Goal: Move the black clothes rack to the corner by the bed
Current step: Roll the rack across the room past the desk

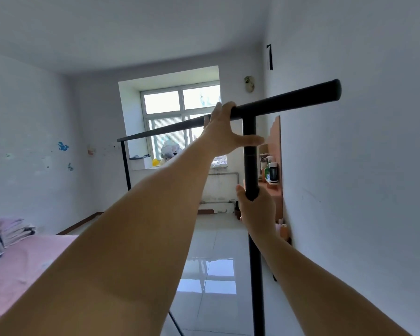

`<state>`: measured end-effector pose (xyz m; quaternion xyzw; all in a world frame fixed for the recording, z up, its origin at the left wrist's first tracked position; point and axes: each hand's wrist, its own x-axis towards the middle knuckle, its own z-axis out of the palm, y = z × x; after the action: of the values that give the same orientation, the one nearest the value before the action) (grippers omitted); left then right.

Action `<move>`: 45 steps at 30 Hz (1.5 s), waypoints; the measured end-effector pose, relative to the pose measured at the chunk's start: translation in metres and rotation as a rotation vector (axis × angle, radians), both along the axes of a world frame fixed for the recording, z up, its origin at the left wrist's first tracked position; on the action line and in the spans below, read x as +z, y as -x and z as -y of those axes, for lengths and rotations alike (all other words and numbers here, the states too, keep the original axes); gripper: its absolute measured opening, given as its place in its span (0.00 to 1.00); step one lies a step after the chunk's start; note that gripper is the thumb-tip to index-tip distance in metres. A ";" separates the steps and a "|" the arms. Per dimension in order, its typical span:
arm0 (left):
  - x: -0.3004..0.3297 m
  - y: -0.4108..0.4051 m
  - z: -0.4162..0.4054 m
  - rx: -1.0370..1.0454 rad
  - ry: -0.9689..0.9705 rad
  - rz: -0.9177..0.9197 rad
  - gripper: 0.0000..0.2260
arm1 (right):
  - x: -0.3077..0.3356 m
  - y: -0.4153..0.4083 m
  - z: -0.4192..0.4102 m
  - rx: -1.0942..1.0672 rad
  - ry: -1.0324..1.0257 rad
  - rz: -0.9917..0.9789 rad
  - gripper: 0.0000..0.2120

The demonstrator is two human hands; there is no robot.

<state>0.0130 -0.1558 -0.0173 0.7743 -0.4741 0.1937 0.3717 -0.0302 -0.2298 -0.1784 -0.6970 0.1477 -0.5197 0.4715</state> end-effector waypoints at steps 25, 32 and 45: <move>0.004 -0.204 0.072 -0.072 -0.050 0.101 0.37 | 0.001 -0.187 0.067 0.048 -0.001 0.054 0.12; 0.003 -0.261 0.108 -0.079 -0.047 0.114 0.38 | 0.001 -0.243 0.101 0.066 -0.050 0.053 0.12; 0.008 -0.362 0.181 -0.043 -0.074 0.071 0.36 | -0.008 -0.345 0.185 0.187 -0.047 -0.115 0.09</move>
<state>0.3752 -0.3366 -0.0094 0.7698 -0.5105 0.1952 0.3299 0.3152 -0.4148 -0.1861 -0.7250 0.1210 -0.4290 0.5251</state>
